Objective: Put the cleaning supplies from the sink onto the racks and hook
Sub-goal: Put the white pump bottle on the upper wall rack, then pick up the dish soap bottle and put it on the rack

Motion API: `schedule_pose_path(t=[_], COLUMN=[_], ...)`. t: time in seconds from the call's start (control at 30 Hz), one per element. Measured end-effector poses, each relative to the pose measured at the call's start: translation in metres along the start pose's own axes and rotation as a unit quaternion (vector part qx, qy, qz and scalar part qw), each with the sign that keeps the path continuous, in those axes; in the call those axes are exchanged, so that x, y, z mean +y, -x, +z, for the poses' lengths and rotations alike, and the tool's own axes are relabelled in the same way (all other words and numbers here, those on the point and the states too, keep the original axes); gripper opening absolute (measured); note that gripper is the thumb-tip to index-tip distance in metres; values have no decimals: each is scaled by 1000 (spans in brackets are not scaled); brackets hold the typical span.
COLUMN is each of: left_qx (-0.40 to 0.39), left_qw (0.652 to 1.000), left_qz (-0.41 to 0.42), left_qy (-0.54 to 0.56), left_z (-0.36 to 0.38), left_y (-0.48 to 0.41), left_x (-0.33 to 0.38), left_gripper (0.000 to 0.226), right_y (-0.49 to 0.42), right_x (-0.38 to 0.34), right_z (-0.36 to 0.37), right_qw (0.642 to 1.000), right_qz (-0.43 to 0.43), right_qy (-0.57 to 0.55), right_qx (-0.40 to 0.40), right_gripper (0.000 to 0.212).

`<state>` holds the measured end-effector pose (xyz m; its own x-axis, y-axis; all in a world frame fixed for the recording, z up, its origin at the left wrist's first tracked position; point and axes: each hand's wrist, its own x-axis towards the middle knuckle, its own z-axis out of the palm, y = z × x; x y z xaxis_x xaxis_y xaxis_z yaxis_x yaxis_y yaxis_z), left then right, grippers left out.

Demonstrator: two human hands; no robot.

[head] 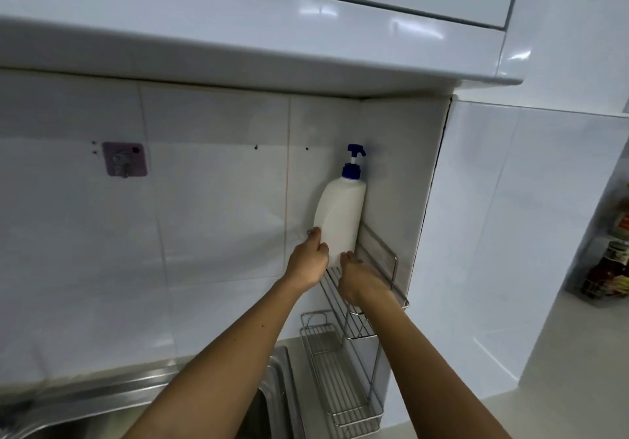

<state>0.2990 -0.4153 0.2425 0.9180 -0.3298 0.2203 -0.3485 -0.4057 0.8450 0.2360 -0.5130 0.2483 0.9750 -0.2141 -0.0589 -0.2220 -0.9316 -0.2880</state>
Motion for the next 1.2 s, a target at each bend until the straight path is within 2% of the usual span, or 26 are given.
schedule_pose_path(t=[0.13, 0.3, 0.4, 0.5, 0.6, 0.73, 0.9, 1.03, 1.2], left_qx=[23, 46, 42, 17, -7, -39, -76, -114, -126], left_qw=[999, 996, 992, 989, 982, 968, 944, 931, 930], left_qz=[14, -30, -36, -48, -94, -160, -251, -283, -298], left_qy=[35, -72, -111, -137, -161, -187, -198, -198, -176], left_z=[-12, -50, -67, -72, -73, -73, -66, -55, -39], left_y=[18, 50, 81, 118, 158, 215, 278, 310, 326], left_x=[-2, -28, -53, -87, -128, -182, -242, -271, -287], left_gripper=[47, 53, 52, 52, 52, 51, 54, 56, 55], right_y=[18, 57, 79, 100, 118, 128, 139, 150, 154], right_x=[-6, -24, -44, -58, -66, -67, -67, -64, -60], right_z=[-14, -6, 20, 55, 99, 157, 225, 266, 293], right_qw=[992, 969, 950, 937, 947, 973, 986, 987, 981], right_qz=[4, -55, -115, -153, -172, -172, -161, -147, -148], right_qy=[-64, -60, 1, 25, 35, 52, 28, 19, 39], right_qx=[111, 232, 290, 314, 268, 146, 20, -63, -116], right_gripper=[52, 40, 45, 52, 54, 56, 60, 60, 63])
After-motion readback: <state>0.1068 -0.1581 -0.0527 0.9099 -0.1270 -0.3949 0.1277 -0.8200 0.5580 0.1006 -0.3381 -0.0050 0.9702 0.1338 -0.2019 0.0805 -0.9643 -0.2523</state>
